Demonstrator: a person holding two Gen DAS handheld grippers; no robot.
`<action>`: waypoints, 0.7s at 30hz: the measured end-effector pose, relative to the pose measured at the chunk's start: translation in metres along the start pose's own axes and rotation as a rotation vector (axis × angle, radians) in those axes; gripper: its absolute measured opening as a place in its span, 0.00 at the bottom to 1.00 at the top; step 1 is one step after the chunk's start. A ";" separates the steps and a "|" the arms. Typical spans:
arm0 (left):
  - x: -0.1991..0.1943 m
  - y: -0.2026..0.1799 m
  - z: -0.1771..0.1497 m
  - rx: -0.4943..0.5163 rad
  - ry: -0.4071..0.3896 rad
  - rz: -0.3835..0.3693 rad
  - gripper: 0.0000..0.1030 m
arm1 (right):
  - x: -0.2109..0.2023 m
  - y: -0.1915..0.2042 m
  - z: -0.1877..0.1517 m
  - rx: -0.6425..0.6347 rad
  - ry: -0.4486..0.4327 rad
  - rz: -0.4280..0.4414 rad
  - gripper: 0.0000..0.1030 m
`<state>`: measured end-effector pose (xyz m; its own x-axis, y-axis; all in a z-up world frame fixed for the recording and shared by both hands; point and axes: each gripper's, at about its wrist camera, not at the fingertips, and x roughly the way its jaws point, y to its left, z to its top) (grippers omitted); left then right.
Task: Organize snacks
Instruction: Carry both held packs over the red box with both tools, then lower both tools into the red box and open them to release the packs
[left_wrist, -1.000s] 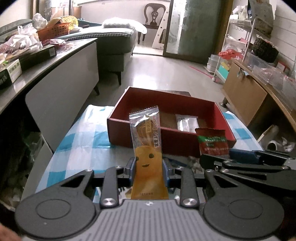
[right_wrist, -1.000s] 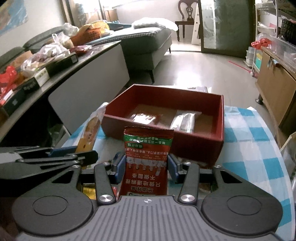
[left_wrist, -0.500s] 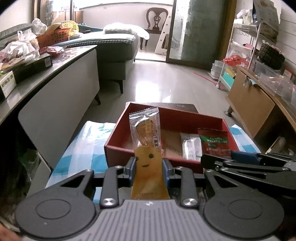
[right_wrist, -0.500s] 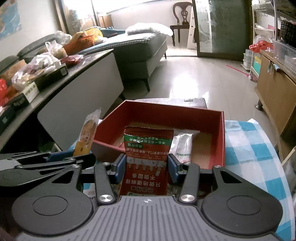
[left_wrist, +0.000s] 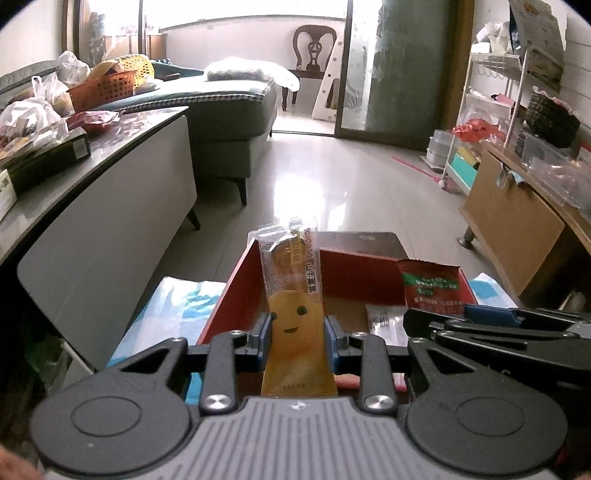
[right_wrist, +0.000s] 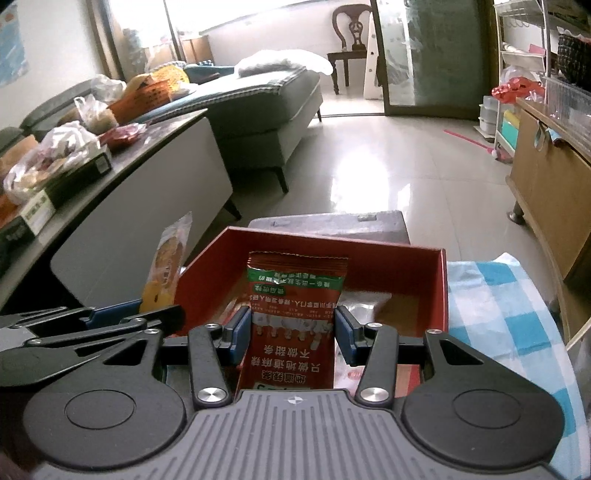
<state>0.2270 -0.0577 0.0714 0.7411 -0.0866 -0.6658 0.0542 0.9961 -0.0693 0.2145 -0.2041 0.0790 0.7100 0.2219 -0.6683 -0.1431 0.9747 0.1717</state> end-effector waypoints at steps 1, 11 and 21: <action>0.003 0.000 0.002 0.000 -0.003 0.001 0.24 | 0.003 0.000 0.002 0.000 -0.002 -0.003 0.54; 0.049 0.000 0.013 -0.015 0.021 0.009 0.22 | 0.039 -0.011 0.018 0.021 -0.005 -0.007 0.54; 0.089 -0.003 0.005 0.008 0.102 0.007 0.23 | 0.081 -0.030 0.011 0.049 0.051 -0.003 0.54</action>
<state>0.2965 -0.0686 0.0161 0.6695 -0.0808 -0.7384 0.0555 0.9967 -0.0588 0.2840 -0.2153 0.0280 0.6744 0.2214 -0.7044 -0.1062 0.9732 0.2042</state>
